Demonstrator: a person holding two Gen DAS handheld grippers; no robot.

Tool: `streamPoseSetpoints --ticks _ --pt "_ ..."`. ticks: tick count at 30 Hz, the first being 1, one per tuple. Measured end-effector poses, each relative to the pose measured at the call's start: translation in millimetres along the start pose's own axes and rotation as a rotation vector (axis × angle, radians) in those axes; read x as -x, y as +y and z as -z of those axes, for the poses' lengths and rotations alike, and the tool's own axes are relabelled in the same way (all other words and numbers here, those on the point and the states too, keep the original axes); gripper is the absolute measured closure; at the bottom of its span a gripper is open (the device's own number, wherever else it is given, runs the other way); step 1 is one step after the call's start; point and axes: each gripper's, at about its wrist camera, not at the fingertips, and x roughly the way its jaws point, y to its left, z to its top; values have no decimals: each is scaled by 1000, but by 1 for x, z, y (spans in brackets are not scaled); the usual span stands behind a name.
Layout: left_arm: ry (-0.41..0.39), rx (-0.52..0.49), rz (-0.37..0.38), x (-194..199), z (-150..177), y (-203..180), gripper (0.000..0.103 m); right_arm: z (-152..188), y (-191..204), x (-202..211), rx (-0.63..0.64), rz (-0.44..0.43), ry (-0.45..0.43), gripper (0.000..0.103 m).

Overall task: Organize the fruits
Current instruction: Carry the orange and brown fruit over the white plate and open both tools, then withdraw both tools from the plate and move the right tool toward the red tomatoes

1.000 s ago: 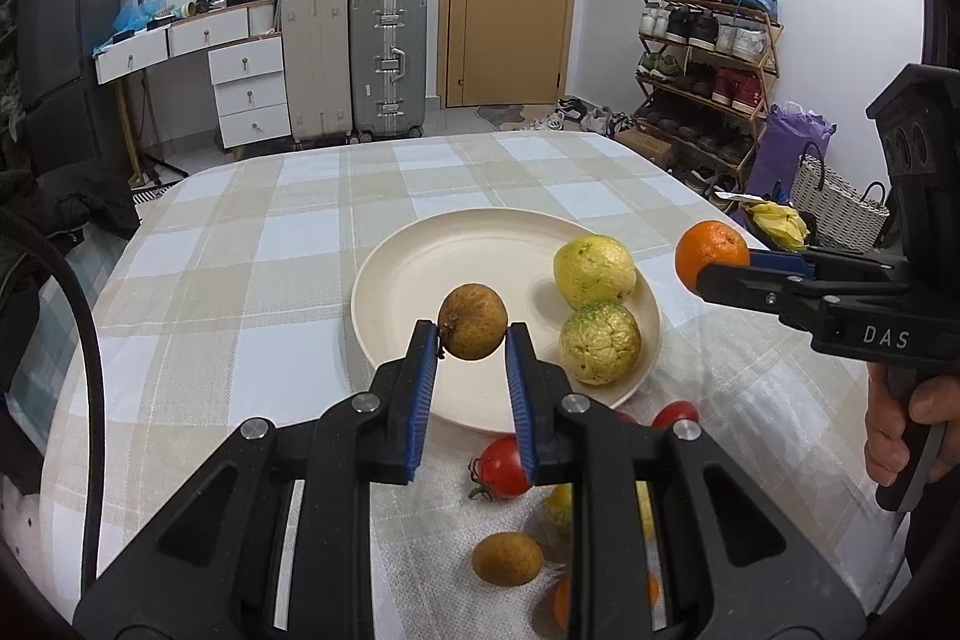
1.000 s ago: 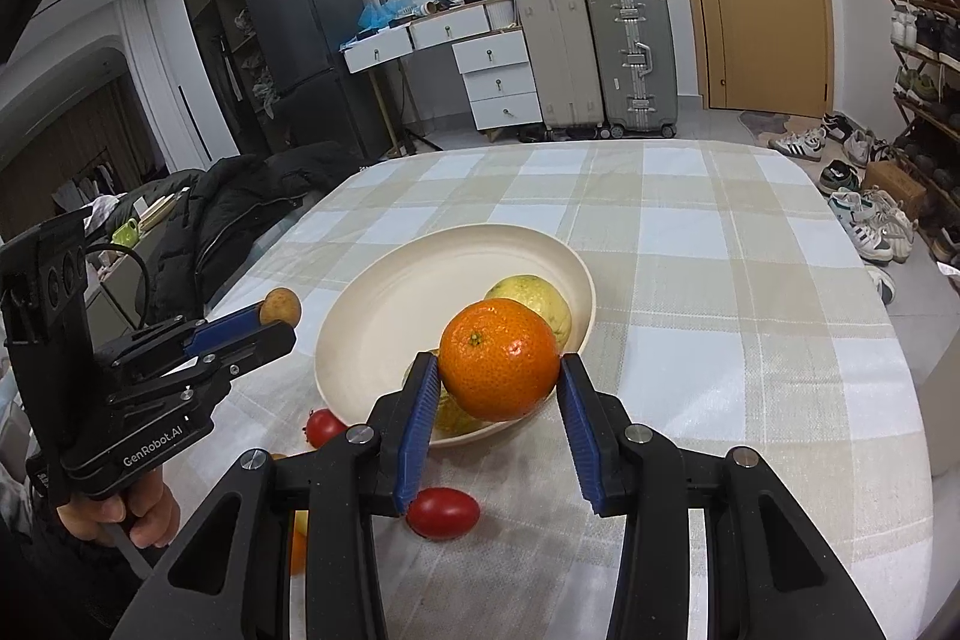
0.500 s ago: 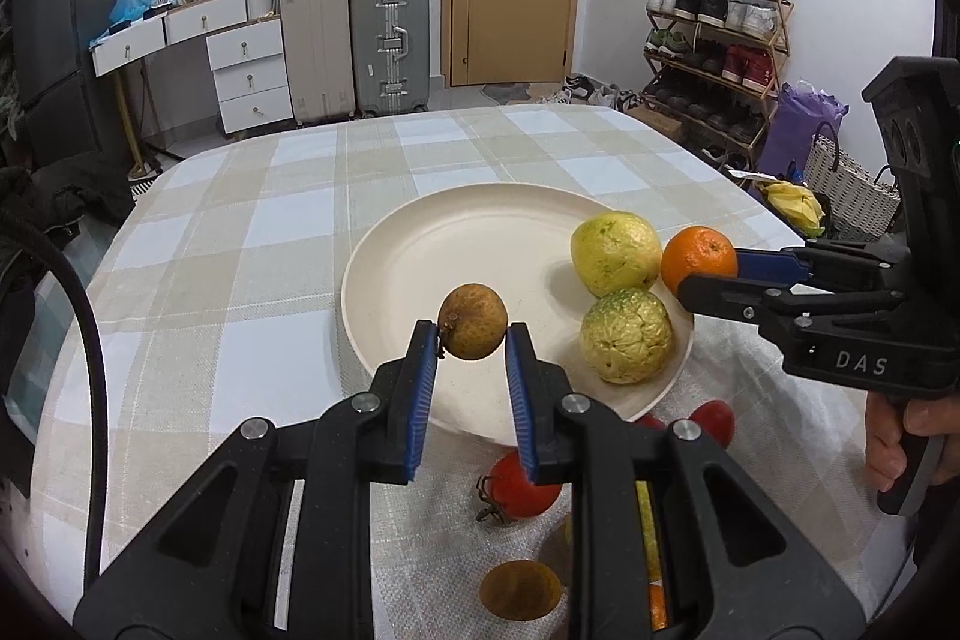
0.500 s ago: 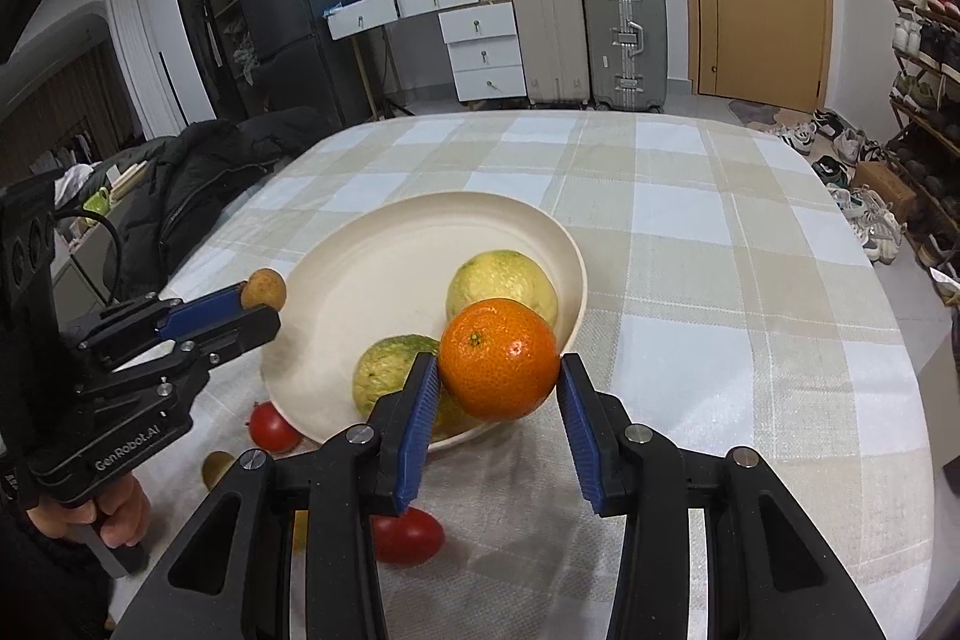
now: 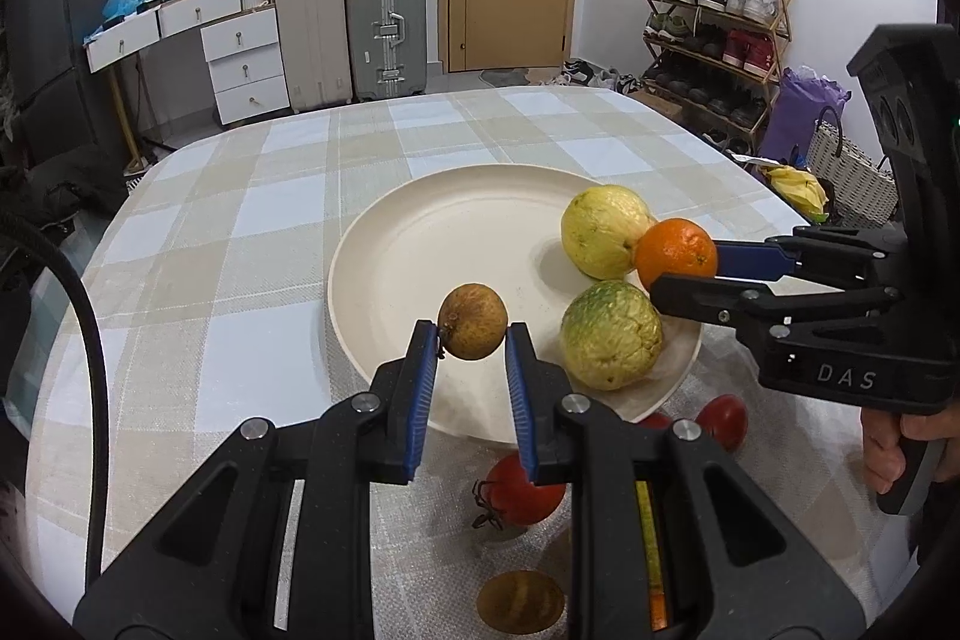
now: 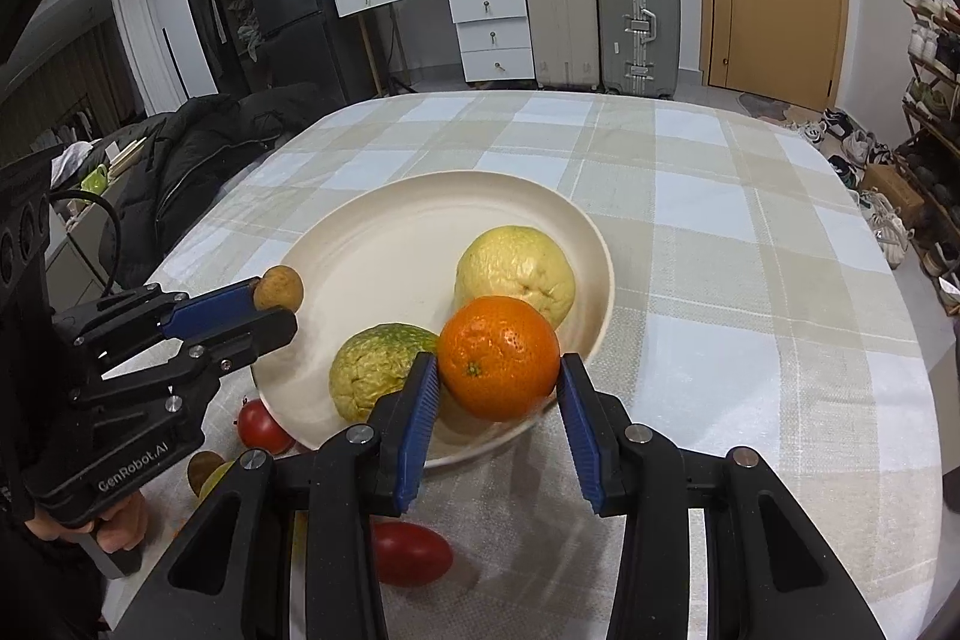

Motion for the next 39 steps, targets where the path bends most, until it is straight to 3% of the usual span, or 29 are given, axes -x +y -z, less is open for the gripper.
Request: streamPoseSetpoints --ticks 12,16,20,24,26,28,30,33,36,39 --pt "21 2 0 -8 -2 0 82 -5 6 -14 -29 -30 29 62" --pt "18 3 -4 -8 -1 0 82 -4 1 -12 -86 -83 25 62" --pt "5 -1 -9 -6 0 -1 82 -3 3 -10 -73 -63 20 61" --pt "-1 6 2 -1 2 0 81 -2 1 4 -106 -90 -27 49" --pt "-9 3 1 3 3 0 75 -1 1 13 -103 -77 -44 40" --pt "-22 -1 -19 9 5 -1 54 1 1 22 -111 -81 -64 17" --pt "-48 7 -15 19 6 0 41 5 0 33 -113 -74 -96 8" --pt "-75 24 -19 35 9 3 16 10 -4 48 -117 -63 -133 1" --pt "-121 31 -45 54 13 5 3 14 -8 61 -123 -61 -146 0" --pt "-141 35 -58 71 17 7 0 20 -10 71 -113 -47 -149 0"
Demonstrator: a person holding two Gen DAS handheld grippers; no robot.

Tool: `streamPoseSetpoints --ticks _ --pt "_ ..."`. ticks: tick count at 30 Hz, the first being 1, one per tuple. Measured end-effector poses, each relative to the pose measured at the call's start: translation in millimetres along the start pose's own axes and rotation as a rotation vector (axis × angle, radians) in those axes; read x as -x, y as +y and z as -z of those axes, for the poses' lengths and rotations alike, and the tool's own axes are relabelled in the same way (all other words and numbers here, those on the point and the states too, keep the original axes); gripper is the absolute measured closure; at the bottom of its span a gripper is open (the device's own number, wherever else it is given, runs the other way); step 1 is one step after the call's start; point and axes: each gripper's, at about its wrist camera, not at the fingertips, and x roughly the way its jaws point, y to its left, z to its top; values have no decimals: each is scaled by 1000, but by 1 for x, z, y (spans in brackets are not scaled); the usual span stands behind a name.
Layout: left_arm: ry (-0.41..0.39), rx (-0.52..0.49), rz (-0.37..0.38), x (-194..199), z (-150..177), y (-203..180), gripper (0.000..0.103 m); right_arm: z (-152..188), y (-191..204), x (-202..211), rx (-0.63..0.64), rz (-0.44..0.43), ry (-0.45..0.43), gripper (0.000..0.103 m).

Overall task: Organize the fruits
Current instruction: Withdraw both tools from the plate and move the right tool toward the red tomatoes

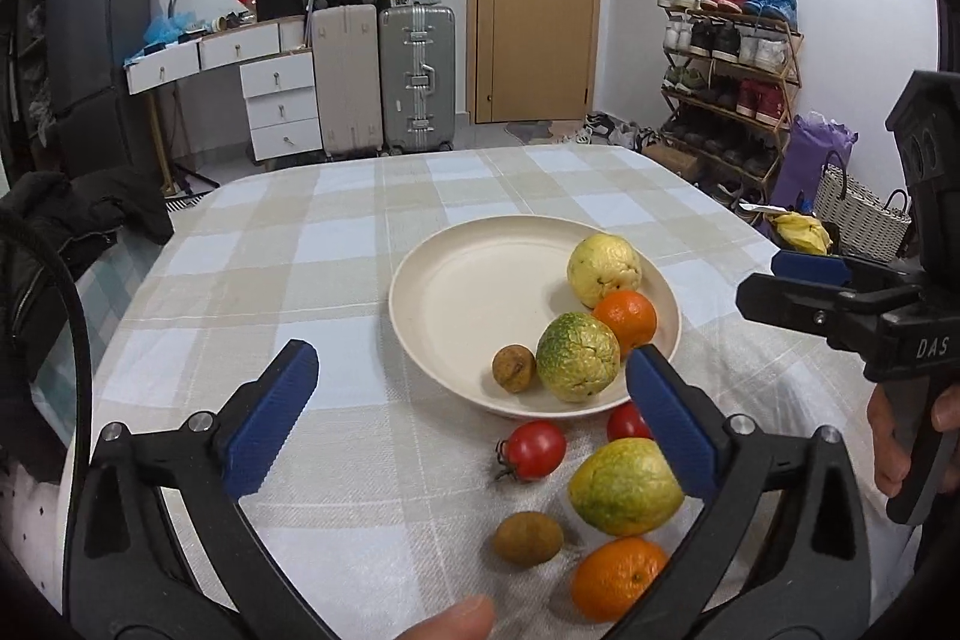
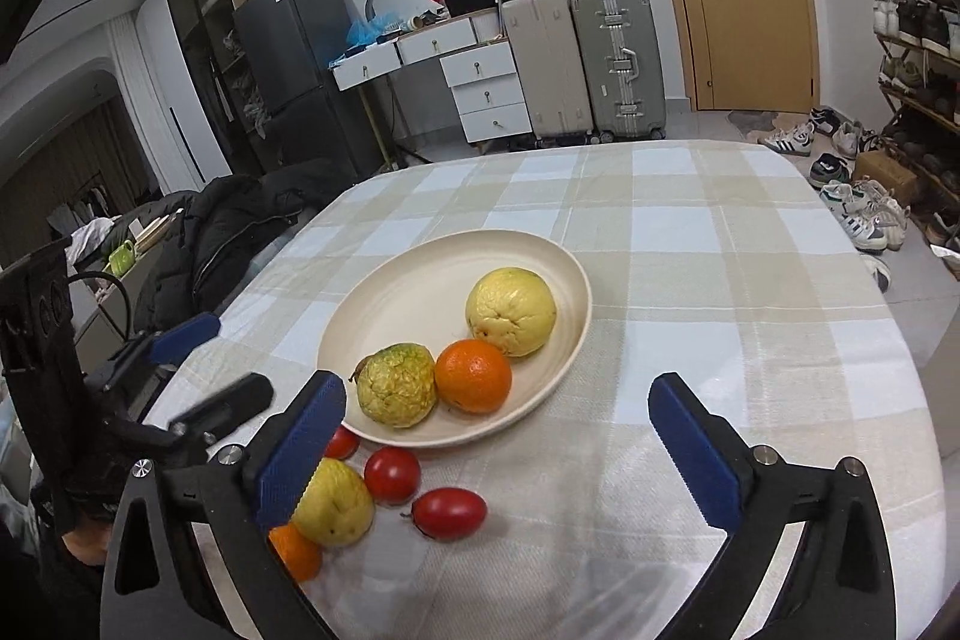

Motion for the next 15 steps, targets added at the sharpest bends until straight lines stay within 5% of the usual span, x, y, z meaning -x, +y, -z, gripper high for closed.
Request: streamPoseSetpoints --ticks 15 --pt "4 15 9 41 19 -4 0 24 4 16 67 9 22 0"
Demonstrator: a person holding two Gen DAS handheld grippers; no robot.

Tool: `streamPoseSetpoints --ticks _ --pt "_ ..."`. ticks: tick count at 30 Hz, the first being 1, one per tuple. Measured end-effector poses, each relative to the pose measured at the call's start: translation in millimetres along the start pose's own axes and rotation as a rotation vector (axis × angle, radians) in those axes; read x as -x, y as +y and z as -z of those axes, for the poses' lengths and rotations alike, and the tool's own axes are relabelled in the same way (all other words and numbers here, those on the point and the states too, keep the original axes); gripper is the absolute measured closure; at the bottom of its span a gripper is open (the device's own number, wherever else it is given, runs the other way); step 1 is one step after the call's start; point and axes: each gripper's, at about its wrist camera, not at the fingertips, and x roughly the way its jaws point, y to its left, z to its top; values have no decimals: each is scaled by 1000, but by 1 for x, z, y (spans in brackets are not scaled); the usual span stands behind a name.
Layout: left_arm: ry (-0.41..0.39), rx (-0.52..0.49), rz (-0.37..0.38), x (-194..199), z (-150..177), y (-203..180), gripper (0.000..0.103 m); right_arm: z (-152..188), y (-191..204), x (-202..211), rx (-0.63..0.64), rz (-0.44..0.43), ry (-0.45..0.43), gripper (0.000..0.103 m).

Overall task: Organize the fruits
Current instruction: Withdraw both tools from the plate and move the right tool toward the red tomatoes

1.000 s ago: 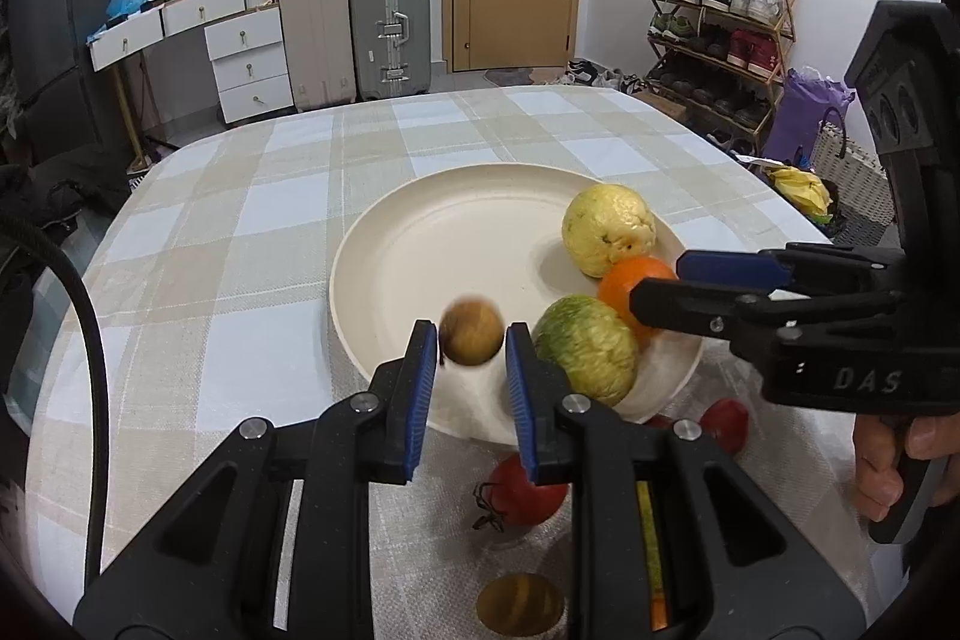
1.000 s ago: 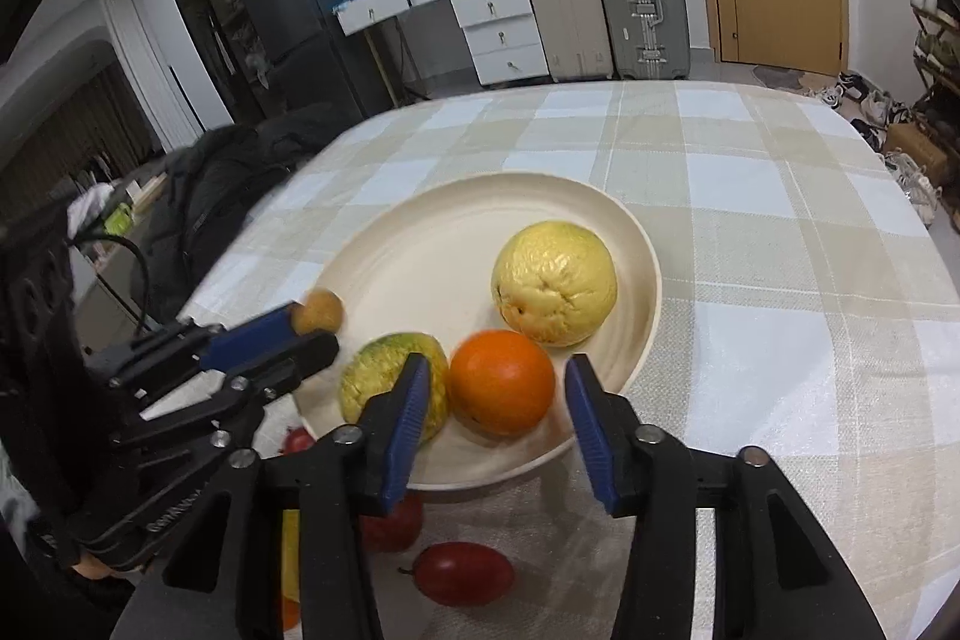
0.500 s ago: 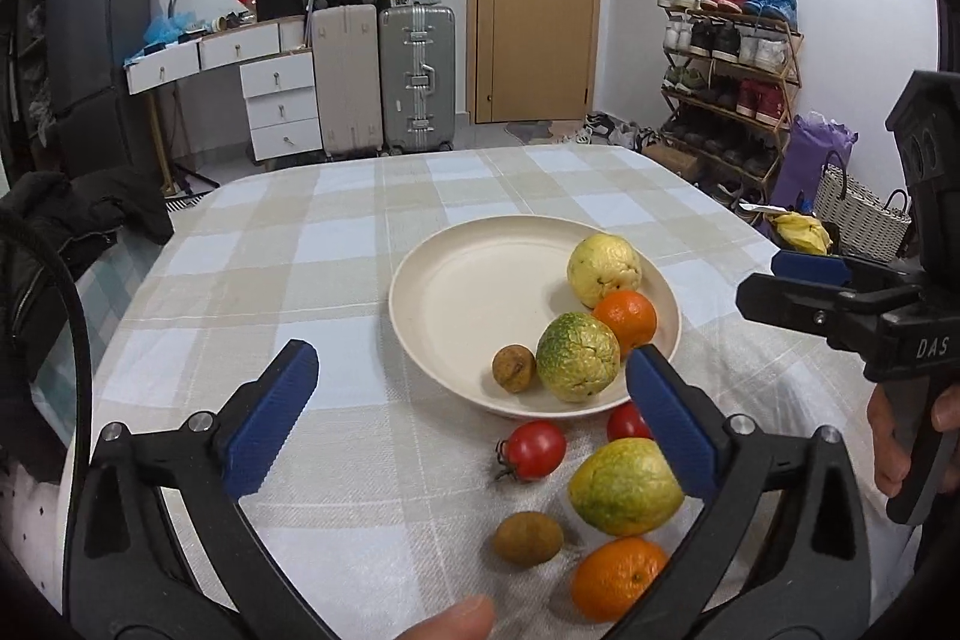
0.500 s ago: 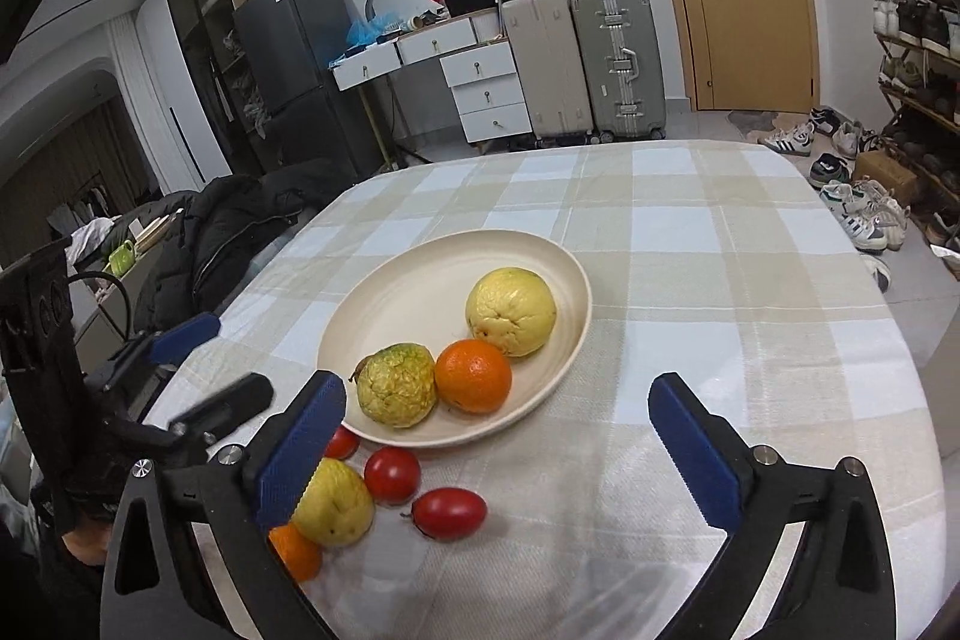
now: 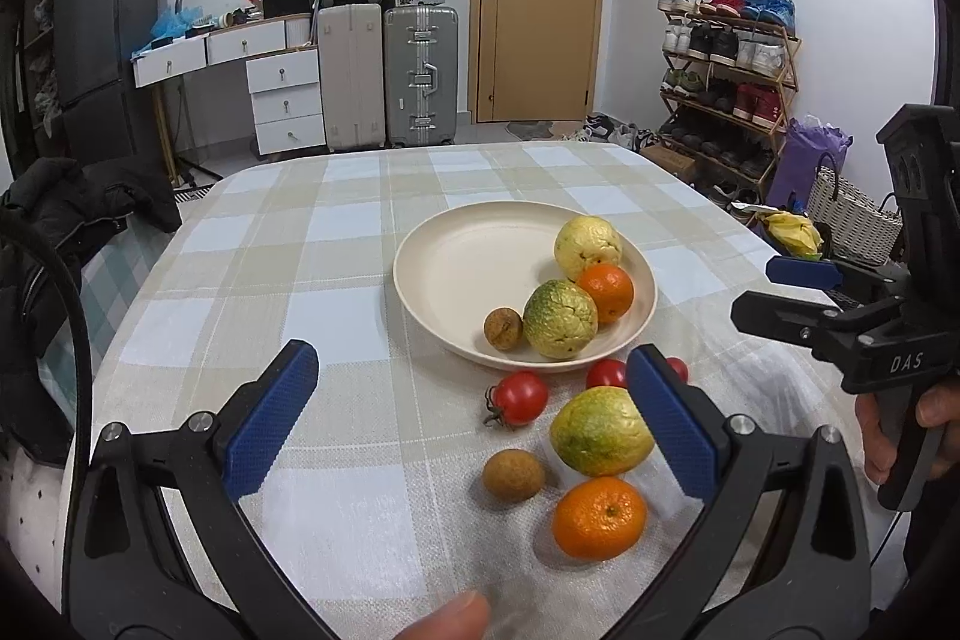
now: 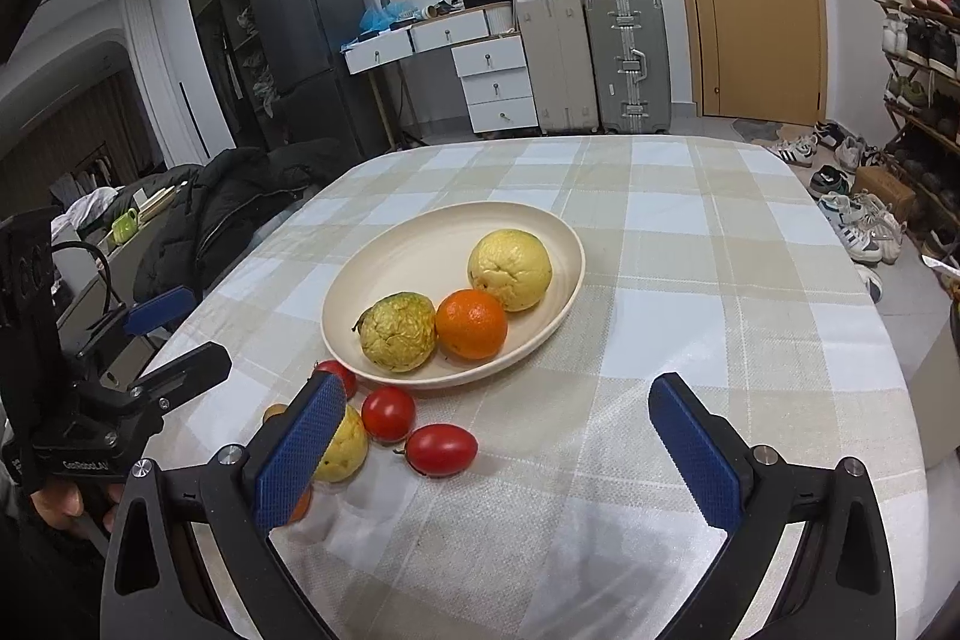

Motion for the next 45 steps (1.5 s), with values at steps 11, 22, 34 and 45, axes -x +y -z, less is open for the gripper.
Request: streamPoseSetpoints --ticks 11,22,34,45 --pt "31 16 0 -7 2 5 0 8 1 -18 33 47 73 0" --pt "82 -1 -25 -21 3 17 0 20 6 -42 51 54 185 0" --pt "149 8 -34 -31 4 30 0 30 19 -55 77 84 227 1" --pt "198 -25 -37 -39 10 25 0 30 30 -58 117 70 252 24"
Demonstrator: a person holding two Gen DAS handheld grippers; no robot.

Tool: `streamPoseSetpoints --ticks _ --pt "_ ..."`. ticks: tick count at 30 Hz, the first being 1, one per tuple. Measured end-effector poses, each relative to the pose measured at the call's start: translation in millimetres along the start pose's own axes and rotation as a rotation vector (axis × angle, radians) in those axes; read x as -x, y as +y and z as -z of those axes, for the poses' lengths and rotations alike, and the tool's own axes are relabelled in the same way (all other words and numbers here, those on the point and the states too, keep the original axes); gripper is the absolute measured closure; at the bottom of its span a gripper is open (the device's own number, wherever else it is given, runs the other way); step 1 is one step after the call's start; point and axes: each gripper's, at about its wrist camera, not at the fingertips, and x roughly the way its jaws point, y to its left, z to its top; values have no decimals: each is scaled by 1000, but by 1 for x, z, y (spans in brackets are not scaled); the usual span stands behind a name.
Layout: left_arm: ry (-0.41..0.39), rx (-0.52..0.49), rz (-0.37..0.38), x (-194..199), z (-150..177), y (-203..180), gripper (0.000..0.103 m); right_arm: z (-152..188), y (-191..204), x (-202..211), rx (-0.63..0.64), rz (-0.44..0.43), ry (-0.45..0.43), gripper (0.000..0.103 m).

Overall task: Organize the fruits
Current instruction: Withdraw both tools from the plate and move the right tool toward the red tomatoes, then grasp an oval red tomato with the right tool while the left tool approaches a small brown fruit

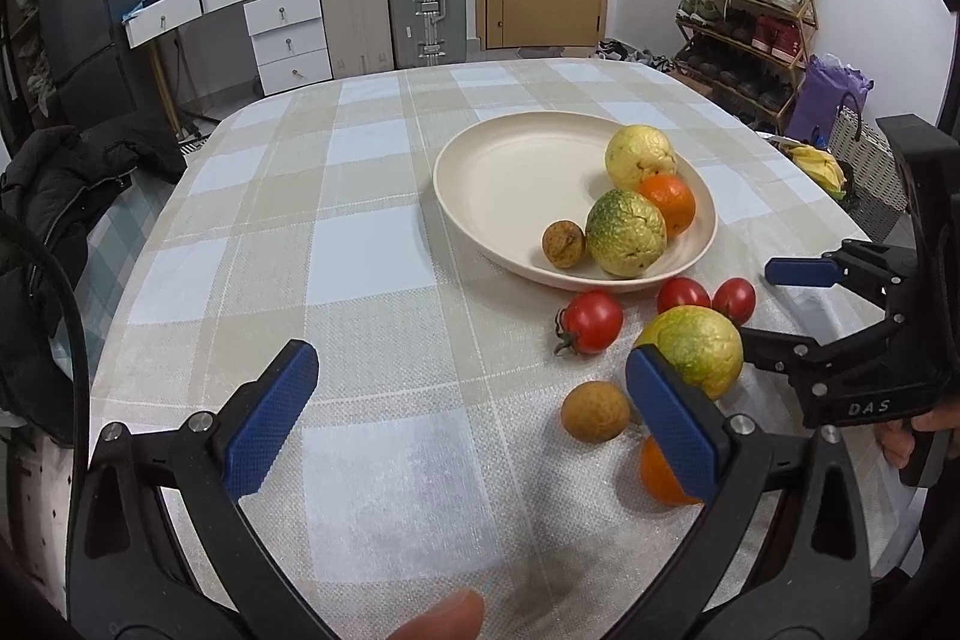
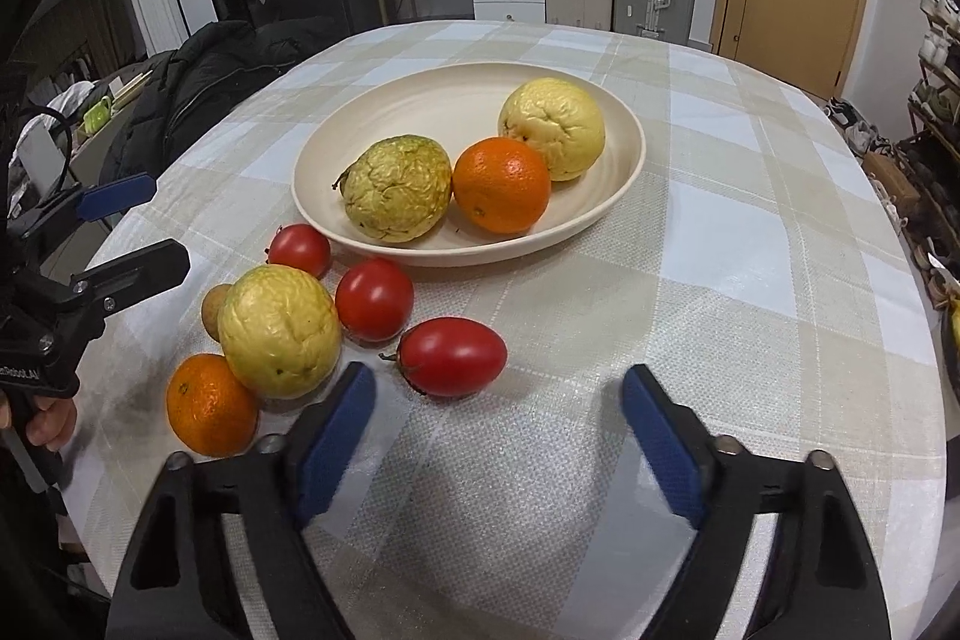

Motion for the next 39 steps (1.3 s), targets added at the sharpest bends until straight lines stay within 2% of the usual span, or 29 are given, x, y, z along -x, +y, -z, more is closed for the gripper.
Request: streamPoseSetpoints --ticks 8,19,31,35,39 --pt "14 -3 9 -3 1 -2 0 -1 5 0 22 -25 -5 36" --pt "41 -30 24 -5 3 -3 0 -1 5 5 34 -70 -26 64" --pt "99 -73 36 -14 7 -9 0 -3 -1 15 23 -71 -67 65" --pt "119 -65 21 -21 9 -7 0 -4 -4 17 18 -72 -77 65" --pt "132 -44 51 -27 10 -6 1 -4 -5 17 18 -73 -78 65"
